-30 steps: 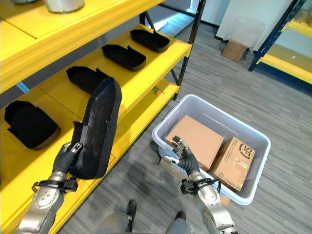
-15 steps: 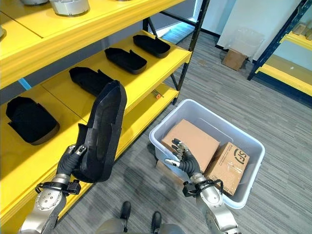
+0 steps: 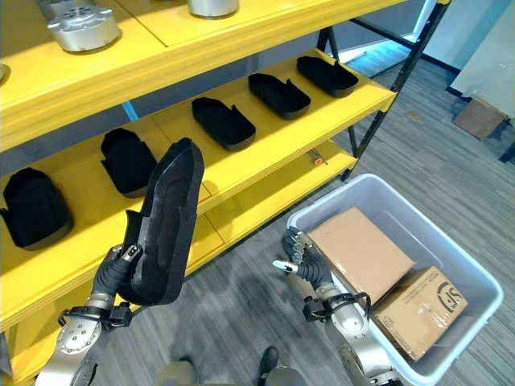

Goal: Move parts from the plastic box to the shelf.

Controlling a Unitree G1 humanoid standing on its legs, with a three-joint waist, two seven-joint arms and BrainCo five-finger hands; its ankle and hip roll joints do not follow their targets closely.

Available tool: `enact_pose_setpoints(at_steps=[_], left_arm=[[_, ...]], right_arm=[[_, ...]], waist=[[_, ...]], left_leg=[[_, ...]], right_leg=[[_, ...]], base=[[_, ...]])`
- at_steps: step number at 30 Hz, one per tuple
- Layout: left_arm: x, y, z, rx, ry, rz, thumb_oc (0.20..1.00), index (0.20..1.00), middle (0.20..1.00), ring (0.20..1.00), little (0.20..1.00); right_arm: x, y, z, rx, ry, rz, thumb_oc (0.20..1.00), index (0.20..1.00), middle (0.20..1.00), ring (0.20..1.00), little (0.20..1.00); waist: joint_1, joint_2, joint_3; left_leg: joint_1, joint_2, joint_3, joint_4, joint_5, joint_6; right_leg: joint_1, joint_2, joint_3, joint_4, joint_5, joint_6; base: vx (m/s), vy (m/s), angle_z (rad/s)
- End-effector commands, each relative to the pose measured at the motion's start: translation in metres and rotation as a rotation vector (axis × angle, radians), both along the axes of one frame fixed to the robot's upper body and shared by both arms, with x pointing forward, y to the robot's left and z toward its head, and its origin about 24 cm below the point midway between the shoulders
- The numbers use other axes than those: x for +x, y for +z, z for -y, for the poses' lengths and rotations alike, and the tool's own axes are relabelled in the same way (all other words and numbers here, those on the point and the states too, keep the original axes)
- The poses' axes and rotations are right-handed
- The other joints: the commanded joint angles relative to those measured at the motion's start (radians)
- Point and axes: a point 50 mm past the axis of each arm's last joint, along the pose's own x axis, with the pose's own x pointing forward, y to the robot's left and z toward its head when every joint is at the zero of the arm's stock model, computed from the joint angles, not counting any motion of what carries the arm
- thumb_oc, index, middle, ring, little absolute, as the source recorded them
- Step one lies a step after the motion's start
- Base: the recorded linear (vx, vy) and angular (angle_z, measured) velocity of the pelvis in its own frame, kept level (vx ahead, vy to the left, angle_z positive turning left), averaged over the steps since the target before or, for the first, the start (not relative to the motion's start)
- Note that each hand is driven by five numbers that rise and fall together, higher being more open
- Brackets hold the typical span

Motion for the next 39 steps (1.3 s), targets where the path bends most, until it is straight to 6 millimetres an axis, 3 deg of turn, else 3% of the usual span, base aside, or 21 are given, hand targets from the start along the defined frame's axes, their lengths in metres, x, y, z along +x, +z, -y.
enact_pose_setpoints(at_steps=[1,3,5,7,12,15,20,21,25,26,27,31,33,34,35,36,39], left_arm=[[0.008,0.03,-0.002,-0.051,0.041,0.173,0.2,0.2,0.2,0.2,0.2],[0.009,0.031,-0.001,-0.053,0.038,0.18,0.2,0.2,0.2,0.2,0.2],[0.012,0.033,0.002,-0.071,0.042,0.195,0.2,0.2,0.2,0.2,0.2],[0.01,0.03,0.002,-0.077,0.044,0.187,0.2,0.2,0.2,0.2,0.2],[0.006,0.027,-0.003,-0.059,0.051,0.169,0.2,0.2,0.2,0.2,0.2],[0.001,0.023,-0.01,-0.037,0.07,0.146,0.2,0.2,0.2,0.2,0.2],[-0.001,0.024,-0.014,-0.019,0.07,0.142,0.2,0.2,0.2,0.2,0.2],[-0.002,0.026,-0.017,-0.003,0.071,0.145,0.2,0.2,0.2,0.2,0.2],[-0.001,0.031,-0.018,0.02,0.061,0.158,0.2,0.2,0.2,0.2,0.2],[0.003,0.036,-0.018,0.036,0.053,0.176,0.2,0.2,0.2,0.2,0.2],[0.005,0.038,-0.017,0.038,0.051,0.183,0.2,0.2,0.2,0.2,0.2],[0.005,0.038,-0.017,0.038,0.05,0.183,0.2,0.2,0.2,0.2,0.2],[0.01,0.04,-0.013,0.04,0.033,0.195,0.2,0.2,0.2,0.2,0.2],[0.01,0.04,-0.013,0.04,0.033,0.196,0.2,0.2,0.2,0.2,0.2],[0.012,0.04,-0.01,0.044,0.021,0.195,0.2,0.2,0.2,0.2,0.2],[0.008,0.031,-0.012,0.03,0.023,0.15,0.2,0.2,0.2,0.2,0.2],[0.008,0.031,-0.012,0.03,0.023,0.15,0.2,0.2,0.2,0.2,0.2]], right_arm=[[0.005,0.012,0.002,0.041,-0.035,0.069,1.0,1.0,1.0,1.0,1.0],[0.004,0.013,0.005,0.04,-0.049,0.071,1.0,1.0,1.0,1.0,1.0],[0.002,0.012,0.013,0.031,-0.092,0.071,1.0,1.0,1.0,1.0,1.0],[-0.001,0.01,0.015,0.035,-0.104,0.058,1.0,1.0,1.0,1.0,1.0],[-0.007,0.005,0.018,0.044,-0.123,0.034,1.0,1.0,1.0,1.0,1.0],[-0.008,0.003,0.012,0.045,-0.08,0.021,1.0,1.0,1.0,1.0,1.0],[-0.006,0.002,0.008,0.038,-0.062,0.022,1.0,1.0,1.0,1.0,1.0],[-0.006,0.001,0.006,0.045,-0.064,0.019,1.0,1.0,1.0,1.0,1.0],[-0.005,-0.003,0.0,0.074,-0.066,0.004,1.0,1.0,1.0,1.0,1.0],[-0.004,-0.002,-0.002,0.091,-0.07,0.013,1.0,1.0,1.0,1.0,1.0],[-0.005,-0.002,-0.004,0.102,-0.069,0.009,1.0,1.0,1.0,1.0,1.0],[-0.005,-0.002,-0.004,0.102,-0.069,0.009,1.0,1.0,1.0,1.0,1.0],[-0.007,-0.002,-0.004,0.116,-0.065,0.005,1.0,1.0,1.0,1.0,1.0],[-0.007,-0.002,-0.004,0.116,-0.065,0.006,1.0,1.0,1.0,1.0,1.0],[-0.011,-0.002,-0.004,0.12,-0.048,-0.001,1.0,1.0,1.0,1.0,1.0],[-0.015,-0.009,0.001,0.112,-0.04,-0.036,1.0,1.0,1.0,1.0,1.0],[-0.015,-0.009,0.001,0.112,-0.04,-0.036,1.0,1.0,1.0,1.0,1.0]], waist=[[0.002,0.022,-0.084],[-0.001,0.031,-0.086],[-0.008,0.055,-0.088],[0.001,0.065,-0.082],[0.026,0.058,-0.071],[0.052,0.036,-0.063],[0.078,0.013,-0.055],[0.082,0.009,-0.051],[0.079,0.009,-0.045],[0.07,0.008,-0.04],[0.062,0.012,-0.039],[0.062,0.012,-0.039],[0.029,0.017,-0.033],[0.03,0.017,-0.034],[0.006,0.021,-0.028],[-0.003,-0.004,-0.025],[-0.003,-0.003,-0.026]], left_leg=[[0.03,0.035,-0.047,-0.079,0.141,-0.014],[0.027,0.03,-0.055,-0.076,0.131,-0.019],[0.021,0.027,-0.013,-0.117,0.064,-0.04],[0.014,0.01,-0.009,-0.129,0.018,-0.039],[0.001,-0.041,-0.023,-0.154,-0.033,-0.021],[-0.006,-0.125,-0.055,-0.146,-0.084,0.025],[-0.044,-0.202,-0.085,-0.099,-0.134,0.066],[-0.049,-0.24,-0.1,-0.096,-0.148,0.091],[-0.04,-0.276,-0.117,-0.109,-0.149,0.122],[-0.049,-0.296,-0.13,-0.118,-0.124,0.136],[-0.042,-0.301,-0.145,-0.131,-0.118,0.141],[-0.042,-0.301,-0.145,-0.132,-0.118,0.141],[-0.026,-0.311,-0.18,-0.156,-0.102,0.151],[-0.028,-0.312,-0.179,-0.157,-0.099,0.151],[-0.012,-0.31,-0.196,-0.18,-0.083,0.16],[0.014,-0.317,-0.184,-0.202,-0.074,0.164],[0.014,-0.317,-0.184,-0.202,-0.074,0.164]], right_leg=[[-0.056,0.04,0.044,-0.069,-0.034,0.105],[-0.062,0.033,0.04,-0.069,-0.031,0.111],[-0.066,0.009,0.023,-0.069,-0.028,0.13],[-0.058,-0.005,0.015,-0.069,-0.016,0.137],[-0.031,-0.054,-0.016,-0.069,0.013,0.161],[-0.007,-0.123,-0.04,-0.067,0.057,0.201],[0.0,-0.202,-0.07,-0.063,0.106,0.244],[-0.006,-0.232,-0.065,-0.045,0.122,0.256],[-0.038,-0.26,-0.004,0.045,0.127,0.254],[-0.061,-0.267,0.03,0.072,0.154,0.244],[-0.074,-0.254,0.072,0.092,0.151,0.236],[-0.074,-0.254,0.073,0.092,0.151,0.236],[-0.11,-0.188,0.201,0.134,0.131,0.217],[-0.114,-0.188,0.202,0.134,0.132,0.216],[-0.153,-0.099,0.261,0.174,0.07,0.194],[-0.195,0.029,0.2,0.155,0.016,0.164],[-0.196,0.029,0.2,0.155,0.016,0.164]], base=[[-0.09,0.174,0.56],[-0.05,0.142,0.54],[-0.01,0.245,0.93],[0.03,0.242,0.81],[0.02,0.224,0.35],[0.03,0.419,0.47],[-0.01,0.288,0.24],[0.02,0.47,0.36],[0.01,0.303,0.44],[-0.03,0.202,0.5],[-0.03,0.202,0.5],[0.01,0.035,0.28],[0.06,0.123,-0.06],[0.08,0.184,0.25],[0.15,0.179,0.47],[0.16,0.177,0.11],[0.04,0.02,0.01]])
